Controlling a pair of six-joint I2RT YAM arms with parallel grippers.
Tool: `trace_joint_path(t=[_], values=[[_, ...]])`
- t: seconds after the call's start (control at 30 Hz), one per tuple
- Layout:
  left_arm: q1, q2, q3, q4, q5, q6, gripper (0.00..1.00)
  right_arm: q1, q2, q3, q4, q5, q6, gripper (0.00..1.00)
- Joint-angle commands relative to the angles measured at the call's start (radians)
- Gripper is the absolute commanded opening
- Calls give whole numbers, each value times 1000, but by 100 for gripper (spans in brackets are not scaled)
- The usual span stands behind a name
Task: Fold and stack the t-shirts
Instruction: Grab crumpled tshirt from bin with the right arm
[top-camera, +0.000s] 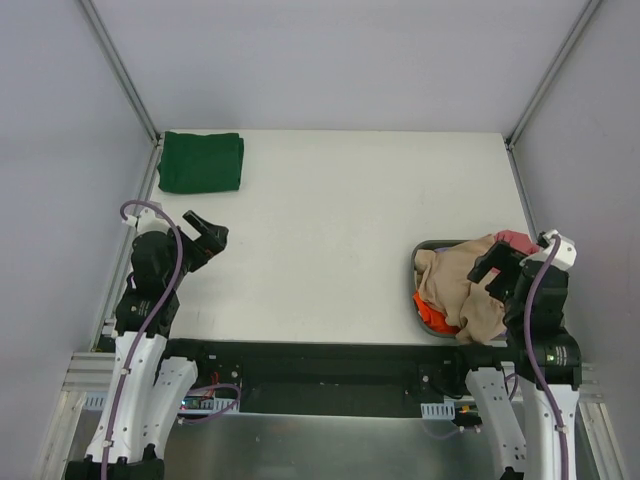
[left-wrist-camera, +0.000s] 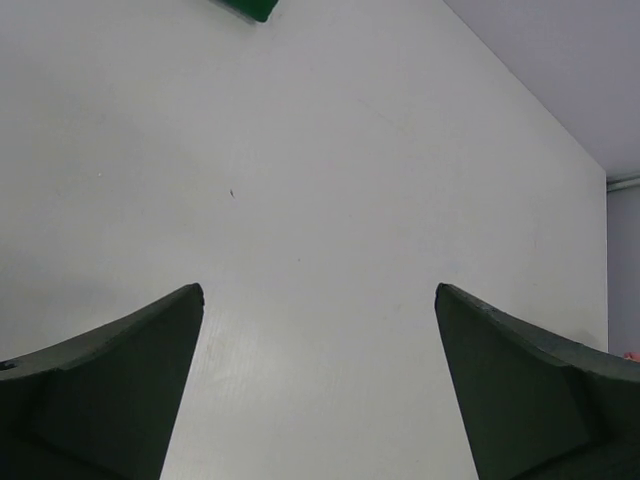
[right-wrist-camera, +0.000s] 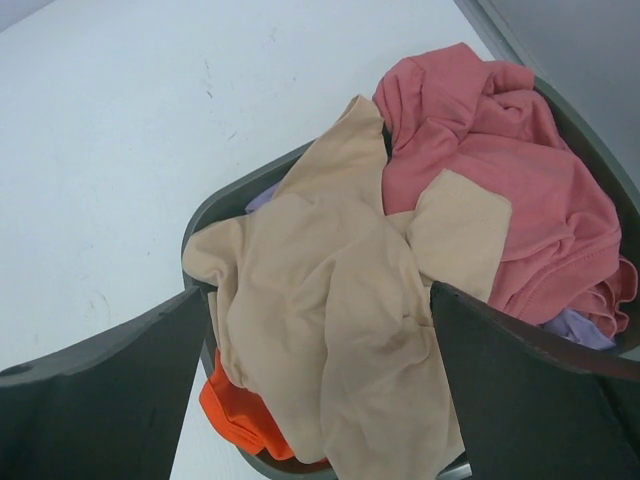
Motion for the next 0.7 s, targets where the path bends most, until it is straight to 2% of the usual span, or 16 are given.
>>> trace_joint_path(t=[0.0,0.17,0.33,0.43,0.53,0.67], values=[[-7,7,19,-22,-12,-28,99,-3,0,-47,-9,-78,-36,96],[-13,36,16,-20,-8,-27,99,-3,77,-107,-92,-18,39,96],[-16,27,7,-20,-22,-34,99,-5,121,-185,-74,-38,71,99],[-21,19,-2,-20,-34,-43,99,-3,120,-236,-52,14,128,86],[-24,16,-7,-20,-34,-44,99,-3,112,-258,-24,2,162,72],[-31,13,-8,-20,-34,-40,99,-3,106,-262,-14,-17,164,32]])
